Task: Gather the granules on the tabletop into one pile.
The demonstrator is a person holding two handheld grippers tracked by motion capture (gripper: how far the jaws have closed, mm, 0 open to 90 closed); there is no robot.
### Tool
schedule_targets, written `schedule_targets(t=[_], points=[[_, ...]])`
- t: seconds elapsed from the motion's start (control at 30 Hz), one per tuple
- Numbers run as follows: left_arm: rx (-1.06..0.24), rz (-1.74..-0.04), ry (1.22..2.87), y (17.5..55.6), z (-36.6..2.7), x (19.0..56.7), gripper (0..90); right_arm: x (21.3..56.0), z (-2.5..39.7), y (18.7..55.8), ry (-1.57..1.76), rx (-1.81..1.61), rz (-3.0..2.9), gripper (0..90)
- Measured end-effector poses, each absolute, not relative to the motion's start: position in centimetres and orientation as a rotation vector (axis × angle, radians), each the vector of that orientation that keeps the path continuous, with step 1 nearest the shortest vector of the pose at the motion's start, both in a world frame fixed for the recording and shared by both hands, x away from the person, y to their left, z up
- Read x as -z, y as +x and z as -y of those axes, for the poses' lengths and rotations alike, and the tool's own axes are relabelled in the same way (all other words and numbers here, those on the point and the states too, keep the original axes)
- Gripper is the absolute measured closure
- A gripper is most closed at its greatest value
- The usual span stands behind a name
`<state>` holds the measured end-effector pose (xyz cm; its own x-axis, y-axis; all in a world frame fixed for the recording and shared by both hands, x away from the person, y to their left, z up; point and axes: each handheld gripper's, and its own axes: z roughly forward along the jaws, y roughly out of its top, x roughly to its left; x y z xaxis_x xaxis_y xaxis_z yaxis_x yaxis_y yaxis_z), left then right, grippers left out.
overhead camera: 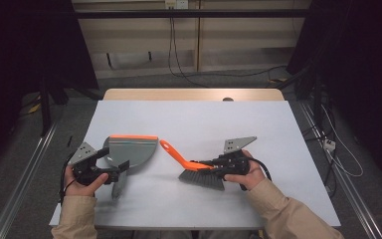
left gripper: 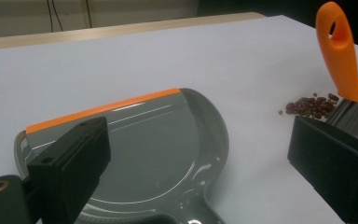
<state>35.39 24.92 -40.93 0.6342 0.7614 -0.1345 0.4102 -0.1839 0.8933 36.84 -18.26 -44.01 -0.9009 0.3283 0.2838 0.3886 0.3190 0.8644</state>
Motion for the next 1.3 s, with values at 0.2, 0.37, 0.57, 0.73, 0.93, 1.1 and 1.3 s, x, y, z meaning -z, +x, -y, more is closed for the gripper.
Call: schedule_targets(t=[0.2,0.37,0.57,0.73,0.93,1.1,1.3], points=[[-0.418,-0.948,1.813,35.4,-24.9,41.0,5.7,44.1,18.1,38.4,-0.668,1.689,2.528,71.1],[-0.416,-0.945,1.815,35.4,-24.9,41.0,5.7,43.6,17.8,39.4,-0.667,1.718,2.530,71.1],[-0.414,-0.946,1.812,35.4,-24.9,41.0,5.7,42.7,17.9,39.2,-0.753,1.799,2.467,71.1],[-0.407,-0.936,1.803,35.4,-24.8,40.9,5.7,41.1,19.9,38.8,-1.079,1.859,2.504,71.0],[-0.392,-0.928,1.785,35.4,-25.0,40.7,5.7,41.1,21.7,36.9,-1.490,1.818,2.617,71.1],[-0.382,-0.919,1.769,35.4,-25.0,40.5,5.7,42.7,22.1,35.6,-1.708,1.741,2.676,71.0],[-0.383,-0.916,1.761,35.3,-24.9,40.3,5.7,42.9,21.1,35.0,-1.774,1.607,2.801,70.3]])
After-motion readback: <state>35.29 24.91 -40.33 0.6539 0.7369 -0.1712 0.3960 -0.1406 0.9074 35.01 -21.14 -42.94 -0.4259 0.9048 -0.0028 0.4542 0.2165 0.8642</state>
